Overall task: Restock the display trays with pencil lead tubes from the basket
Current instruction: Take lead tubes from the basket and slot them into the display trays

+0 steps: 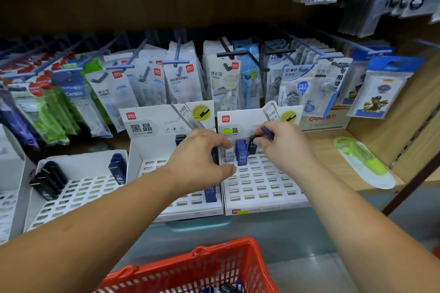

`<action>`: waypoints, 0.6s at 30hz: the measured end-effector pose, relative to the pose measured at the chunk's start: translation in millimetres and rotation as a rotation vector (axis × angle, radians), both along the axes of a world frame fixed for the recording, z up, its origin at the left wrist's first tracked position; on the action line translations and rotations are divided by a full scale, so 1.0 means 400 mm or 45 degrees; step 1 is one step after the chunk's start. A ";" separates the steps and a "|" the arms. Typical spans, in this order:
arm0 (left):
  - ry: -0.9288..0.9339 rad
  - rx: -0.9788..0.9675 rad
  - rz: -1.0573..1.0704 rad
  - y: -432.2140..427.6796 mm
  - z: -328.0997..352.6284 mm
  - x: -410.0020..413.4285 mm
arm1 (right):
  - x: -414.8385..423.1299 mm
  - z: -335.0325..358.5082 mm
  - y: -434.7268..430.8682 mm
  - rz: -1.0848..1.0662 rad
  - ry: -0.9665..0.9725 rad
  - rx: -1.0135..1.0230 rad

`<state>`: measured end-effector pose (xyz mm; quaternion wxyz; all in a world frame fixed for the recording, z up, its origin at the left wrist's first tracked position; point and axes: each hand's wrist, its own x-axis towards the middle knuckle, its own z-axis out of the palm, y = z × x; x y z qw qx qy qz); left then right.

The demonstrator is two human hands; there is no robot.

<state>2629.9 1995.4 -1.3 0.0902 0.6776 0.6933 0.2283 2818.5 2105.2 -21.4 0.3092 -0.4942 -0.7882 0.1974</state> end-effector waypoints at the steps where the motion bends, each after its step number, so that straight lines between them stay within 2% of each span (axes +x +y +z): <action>1: 0.003 -0.001 0.001 -0.001 0.001 0.001 | 0.000 -0.001 -0.003 -0.010 0.045 0.011; 8: 0.028 -0.016 0.009 0.000 0.004 0.005 | 0.006 0.015 -0.009 0.030 0.008 -0.051; 10: 0.046 -0.029 0.003 -0.001 0.007 0.006 | 0.015 0.018 -0.004 0.063 -0.088 -0.128; 13: 0.067 -0.044 -0.007 -0.005 0.021 0.010 | 0.028 0.004 -0.011 0.099 -0.193 -0.112; 14: 0.057 -0.049 -0.005 -0.007 0.026 0.011 | 0.030 0.002 -0.016 0.123 -0.130 -0.111; 16: 0.009 -0.031 -0.002 -0.014 0.033 0.012 | 0.028 0.015 -0.030 0.095 0.206 -0.222; 18: -0.040 0.073 -0.001 -0.024 0.036 0.016 | 0.026 0.053 -0.048 0.042 0.694 -0.583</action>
